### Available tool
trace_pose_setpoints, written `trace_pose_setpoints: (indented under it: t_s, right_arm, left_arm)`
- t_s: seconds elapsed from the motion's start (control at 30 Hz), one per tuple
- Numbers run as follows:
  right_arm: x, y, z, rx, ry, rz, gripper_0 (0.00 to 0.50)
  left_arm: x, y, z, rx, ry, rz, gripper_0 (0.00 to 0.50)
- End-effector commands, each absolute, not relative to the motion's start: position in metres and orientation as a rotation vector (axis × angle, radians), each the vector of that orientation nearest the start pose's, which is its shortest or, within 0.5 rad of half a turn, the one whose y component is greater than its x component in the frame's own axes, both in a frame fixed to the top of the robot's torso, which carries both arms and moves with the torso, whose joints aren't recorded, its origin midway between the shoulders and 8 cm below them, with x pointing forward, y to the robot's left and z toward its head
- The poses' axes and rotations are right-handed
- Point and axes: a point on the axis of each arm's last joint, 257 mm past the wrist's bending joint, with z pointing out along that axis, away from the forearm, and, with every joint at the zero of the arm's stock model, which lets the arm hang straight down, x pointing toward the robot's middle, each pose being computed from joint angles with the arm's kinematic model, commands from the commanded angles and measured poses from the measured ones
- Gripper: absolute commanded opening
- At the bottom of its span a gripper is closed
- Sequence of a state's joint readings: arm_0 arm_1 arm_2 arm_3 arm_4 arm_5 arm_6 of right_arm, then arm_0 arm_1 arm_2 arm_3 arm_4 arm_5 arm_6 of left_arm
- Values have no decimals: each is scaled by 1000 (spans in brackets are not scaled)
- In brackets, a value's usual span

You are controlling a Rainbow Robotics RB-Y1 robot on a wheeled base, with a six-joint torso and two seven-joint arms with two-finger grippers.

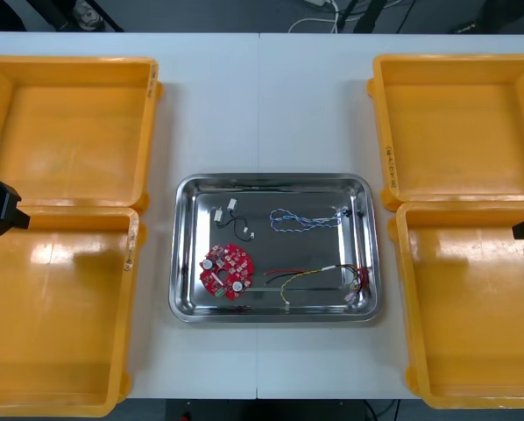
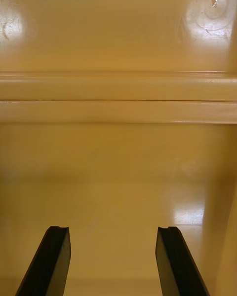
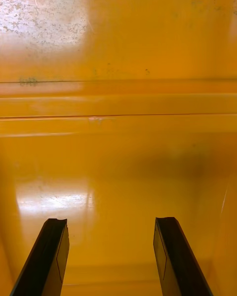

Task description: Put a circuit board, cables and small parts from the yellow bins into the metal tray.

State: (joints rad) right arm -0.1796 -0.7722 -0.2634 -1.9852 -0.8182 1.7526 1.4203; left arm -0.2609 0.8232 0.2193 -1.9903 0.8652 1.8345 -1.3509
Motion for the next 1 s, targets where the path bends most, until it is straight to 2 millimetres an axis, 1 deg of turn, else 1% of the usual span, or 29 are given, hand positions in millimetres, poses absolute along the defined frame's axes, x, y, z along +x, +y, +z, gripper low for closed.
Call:
trace_pose_setpoints:
  t_s: [0.03, 1.0]
  right_arm:
    - [403, -410, -184, -8, 2668, -30, 500]
    - [403, -410, -184, -8, 2668, -30, 500]
  left_arm:
    - [404, 397, -152, 143, 2679, 83, 500]
    - [403, 396, -152, 151, 2684, 72, 500]
